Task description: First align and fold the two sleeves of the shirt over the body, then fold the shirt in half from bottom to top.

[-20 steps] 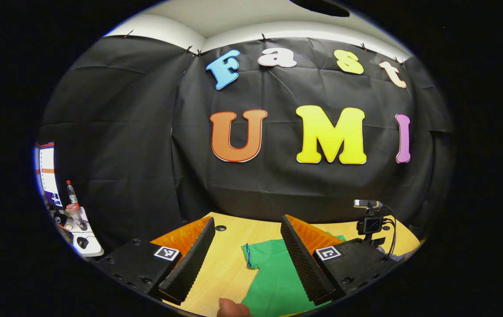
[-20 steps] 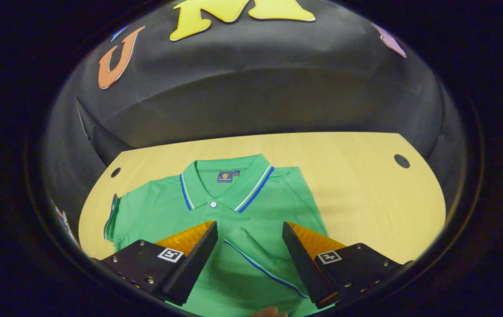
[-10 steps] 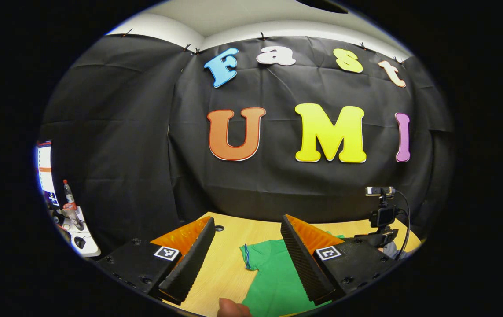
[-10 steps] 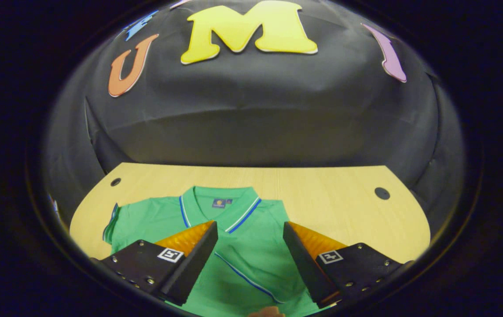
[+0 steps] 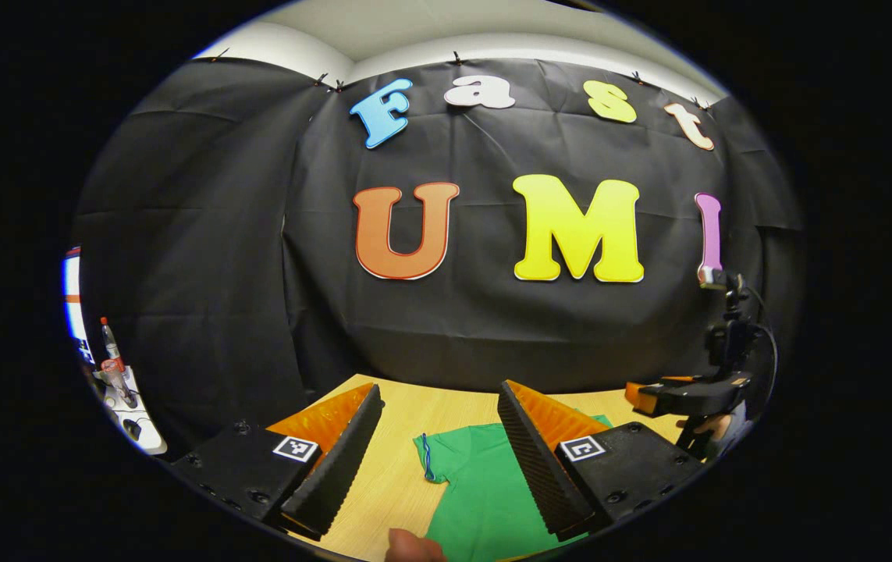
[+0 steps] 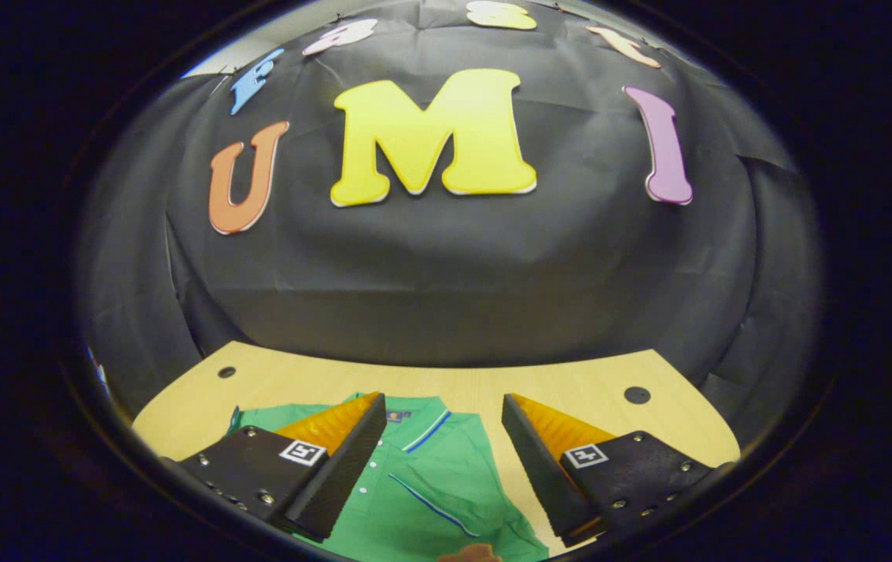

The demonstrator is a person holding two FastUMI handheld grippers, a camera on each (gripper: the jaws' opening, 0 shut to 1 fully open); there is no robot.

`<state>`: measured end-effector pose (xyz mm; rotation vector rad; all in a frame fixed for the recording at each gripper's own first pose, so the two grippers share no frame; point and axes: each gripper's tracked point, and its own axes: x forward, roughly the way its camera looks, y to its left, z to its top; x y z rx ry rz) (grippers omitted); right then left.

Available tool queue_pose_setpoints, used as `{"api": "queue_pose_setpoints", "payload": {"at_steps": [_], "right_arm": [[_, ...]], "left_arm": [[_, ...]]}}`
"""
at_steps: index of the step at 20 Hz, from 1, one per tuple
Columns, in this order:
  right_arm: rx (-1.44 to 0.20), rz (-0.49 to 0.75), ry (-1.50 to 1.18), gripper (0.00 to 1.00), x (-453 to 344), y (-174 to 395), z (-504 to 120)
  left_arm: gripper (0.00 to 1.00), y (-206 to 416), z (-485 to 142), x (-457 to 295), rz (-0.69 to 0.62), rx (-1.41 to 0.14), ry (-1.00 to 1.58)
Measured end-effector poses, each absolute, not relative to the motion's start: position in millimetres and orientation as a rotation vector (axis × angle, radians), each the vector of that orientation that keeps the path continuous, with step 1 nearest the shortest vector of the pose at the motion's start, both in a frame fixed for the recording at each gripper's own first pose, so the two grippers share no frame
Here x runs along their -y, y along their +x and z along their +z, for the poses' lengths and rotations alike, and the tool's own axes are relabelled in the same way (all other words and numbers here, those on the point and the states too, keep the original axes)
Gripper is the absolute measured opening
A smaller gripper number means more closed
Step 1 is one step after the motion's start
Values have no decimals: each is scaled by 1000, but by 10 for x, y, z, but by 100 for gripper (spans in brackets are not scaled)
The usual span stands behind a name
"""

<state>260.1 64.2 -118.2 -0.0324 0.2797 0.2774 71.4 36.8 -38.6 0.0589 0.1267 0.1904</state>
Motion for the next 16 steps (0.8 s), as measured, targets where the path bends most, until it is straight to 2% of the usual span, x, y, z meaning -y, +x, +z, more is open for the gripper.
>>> {"api": "queue_pose_setpoints", "payload": {"at_steps": [6, 7, 16], "right_arm": [[-143, 277, -40, 94, -438, 2142, -552], [-133, 276, -45, 96, -405, 2079, -502], [-64, 265, -46, 95, -189, 1668, -162]], "left_arm": [[97, 894, -567, -413, 189, -154, 56], [97, 924, -598, -426, 190, -160, 55], [97, 1178, -769, -350, 163, -179, 51]]}}
